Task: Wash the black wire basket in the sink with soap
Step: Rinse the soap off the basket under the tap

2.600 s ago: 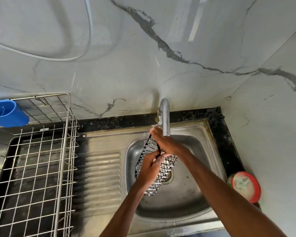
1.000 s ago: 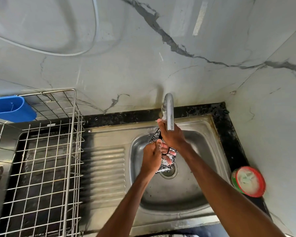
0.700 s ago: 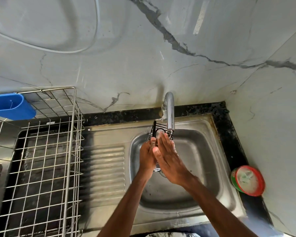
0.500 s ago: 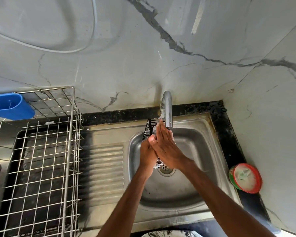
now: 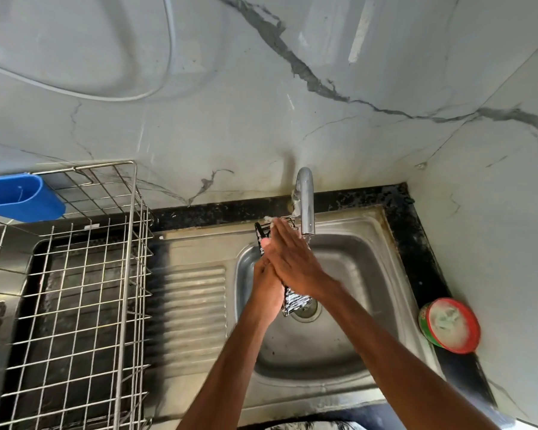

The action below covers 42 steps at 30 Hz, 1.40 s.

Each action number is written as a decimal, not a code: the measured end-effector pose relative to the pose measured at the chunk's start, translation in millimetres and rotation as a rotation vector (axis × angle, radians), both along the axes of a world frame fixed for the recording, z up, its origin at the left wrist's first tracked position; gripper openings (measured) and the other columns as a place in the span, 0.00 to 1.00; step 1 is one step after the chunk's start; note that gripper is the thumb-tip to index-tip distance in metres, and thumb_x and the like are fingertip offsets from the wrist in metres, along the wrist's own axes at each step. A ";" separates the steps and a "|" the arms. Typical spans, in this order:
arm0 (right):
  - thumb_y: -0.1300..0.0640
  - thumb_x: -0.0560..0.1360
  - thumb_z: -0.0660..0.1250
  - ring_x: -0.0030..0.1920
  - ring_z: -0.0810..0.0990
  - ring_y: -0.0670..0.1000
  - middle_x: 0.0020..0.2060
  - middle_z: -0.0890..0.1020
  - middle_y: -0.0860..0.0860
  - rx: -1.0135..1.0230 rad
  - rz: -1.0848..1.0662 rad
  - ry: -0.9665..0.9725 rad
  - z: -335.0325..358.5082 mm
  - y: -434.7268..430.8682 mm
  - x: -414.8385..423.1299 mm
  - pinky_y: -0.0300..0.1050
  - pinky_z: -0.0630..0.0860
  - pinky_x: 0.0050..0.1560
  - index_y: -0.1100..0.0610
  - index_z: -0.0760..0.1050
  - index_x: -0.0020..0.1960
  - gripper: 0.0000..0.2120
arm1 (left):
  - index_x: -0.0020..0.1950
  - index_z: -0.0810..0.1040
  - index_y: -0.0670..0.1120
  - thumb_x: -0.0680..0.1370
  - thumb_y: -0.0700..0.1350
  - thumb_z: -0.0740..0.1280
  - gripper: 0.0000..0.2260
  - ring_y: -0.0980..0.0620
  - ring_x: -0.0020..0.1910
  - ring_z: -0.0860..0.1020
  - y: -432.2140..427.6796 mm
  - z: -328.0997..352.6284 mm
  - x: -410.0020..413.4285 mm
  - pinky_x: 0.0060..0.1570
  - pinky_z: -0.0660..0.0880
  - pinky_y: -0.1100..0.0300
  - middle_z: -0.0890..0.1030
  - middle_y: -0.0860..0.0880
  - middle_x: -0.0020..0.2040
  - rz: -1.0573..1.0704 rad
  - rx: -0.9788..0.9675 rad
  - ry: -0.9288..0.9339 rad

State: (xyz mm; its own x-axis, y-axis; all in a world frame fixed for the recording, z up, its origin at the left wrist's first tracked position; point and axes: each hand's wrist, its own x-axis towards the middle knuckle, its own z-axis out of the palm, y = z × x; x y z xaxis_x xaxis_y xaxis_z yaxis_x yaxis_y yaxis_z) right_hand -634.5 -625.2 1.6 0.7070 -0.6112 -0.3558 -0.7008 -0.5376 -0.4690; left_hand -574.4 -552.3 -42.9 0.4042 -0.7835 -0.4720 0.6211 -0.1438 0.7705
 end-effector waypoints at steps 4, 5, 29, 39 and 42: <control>0.35 0.81 0.34 0.81 0.39 0.49 0.82 0.46 0.53 -0.068 -0.015 -0.072 -13.6 35.6 -36.2 0.52 0.43 0.81 0.60 0.48 0.82 0.39 | 0.68 0.77 0.36 0.87 0.43 0.57 0.16 0.41 0.64 0.81 1.5 1.2 -1.4 0.63 0.79 0.55 0.83 0.40 0.60 -0.007 -0.021 0.062; 0.34 0.80 0.30 0.81 0.38 0.49 0.82 0.44 0.53 -0.084 -0.036 -0.063 -13.5 37.9 -39.8 0.51 0.42 0.81 0.60 0.46 0.82 0.40 | 0.68 0.77 0.34 0.87 0.42 0.58 0.16 0.39 0.63 0.80 1.1 2.6 -3.9 0.62 0.80 0.54 0.82 0.37 0.60 0.022 0.006 0.069; 0.40 0.83 0.57 0.80 0.56 0.51 0.80 0.57 0.43 0.388 -0.068 -0.277 -39.5 -69.8 -5.0 0.56 0.59 0.77 0.40 0.58 0.80 0.26 | 0.61 0.77 0.32 0.89 0.40 0.51 0.18 0.40 0.51 0.84 -7.3 31.6 -4.5 0.58 0.83 0.45 0.85 0.37 0.49 0.033 0.161 0.168; 0.50 0.87 0.53 0.81 0.43 0.43 0.81 0.42 0.41 0.066 0.041 -0.315 -22.9 17.9 -94.0 0.45 0.52 0.79 0.48 0.42 0.83 0.30 | 0.61 0.79 0.33 0.88 0.39 0.53 0.16 0.40 0.52 0.85 -20.5 26.7 5.5 0.51 0.84 0.52 0.85 0.35 0.54 0.137 0.181 0.186; 0.50 0.86 0.55 0.81 0.46 0.43 0.81 0.44 0.39 0.087 0.063 -0.326 -21.8 35.6 -113.7 0.42 0.51 0.79 0.48 0.45 0.83 0.29 | 0.65 0.76 0.34 0.88 0.39 0.55 0.14 0.35 0.61 0.83 -24.7 25.8 3.8 0.49 0.85 0.49 0.83 0.33 0.60 0.174 0.153 0.248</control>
State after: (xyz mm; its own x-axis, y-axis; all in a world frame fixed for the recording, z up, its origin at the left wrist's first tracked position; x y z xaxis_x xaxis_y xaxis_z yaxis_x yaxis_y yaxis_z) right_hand -748.2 -589.6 -20.2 0.8273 -0.5404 -0.1534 -0.4731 -0.5231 -0.7089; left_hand -570.6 -576.9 -17.1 0.3838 -0.6253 -0.6795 0.8122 -0.1215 0.5706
